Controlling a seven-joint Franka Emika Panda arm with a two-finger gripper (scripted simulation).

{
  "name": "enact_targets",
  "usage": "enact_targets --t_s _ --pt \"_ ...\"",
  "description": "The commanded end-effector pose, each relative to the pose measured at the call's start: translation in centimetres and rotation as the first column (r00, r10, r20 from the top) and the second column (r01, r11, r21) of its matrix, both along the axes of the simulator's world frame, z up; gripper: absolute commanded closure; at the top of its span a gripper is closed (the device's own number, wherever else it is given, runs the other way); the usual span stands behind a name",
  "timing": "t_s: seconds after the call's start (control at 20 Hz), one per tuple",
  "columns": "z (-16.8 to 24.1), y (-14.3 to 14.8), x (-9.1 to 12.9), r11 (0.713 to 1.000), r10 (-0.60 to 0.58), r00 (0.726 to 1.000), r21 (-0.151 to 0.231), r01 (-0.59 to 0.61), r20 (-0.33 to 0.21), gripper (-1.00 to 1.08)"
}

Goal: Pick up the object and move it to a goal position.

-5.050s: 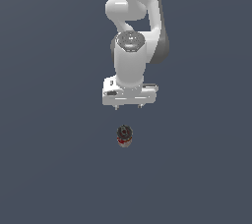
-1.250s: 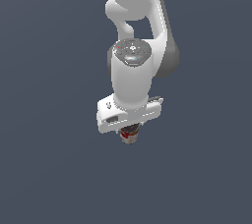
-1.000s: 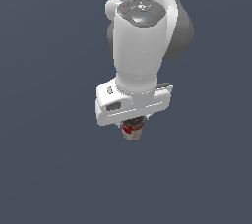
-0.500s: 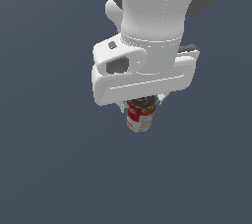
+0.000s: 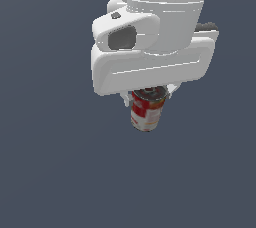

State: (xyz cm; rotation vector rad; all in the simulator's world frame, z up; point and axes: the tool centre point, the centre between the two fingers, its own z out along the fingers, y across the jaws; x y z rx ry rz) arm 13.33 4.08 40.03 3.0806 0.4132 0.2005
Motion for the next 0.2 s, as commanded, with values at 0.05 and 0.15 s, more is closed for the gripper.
enact_targets --t_s 0.05,0.15 --pt "0.71 0.05 0.10 1.000 -0.001 1.000 0.000 0.001 0.006 1.08" --pt "0.74 0.07 0.12 1.000 -0.001 1.000 0.000 0.001 0.006 1.08"
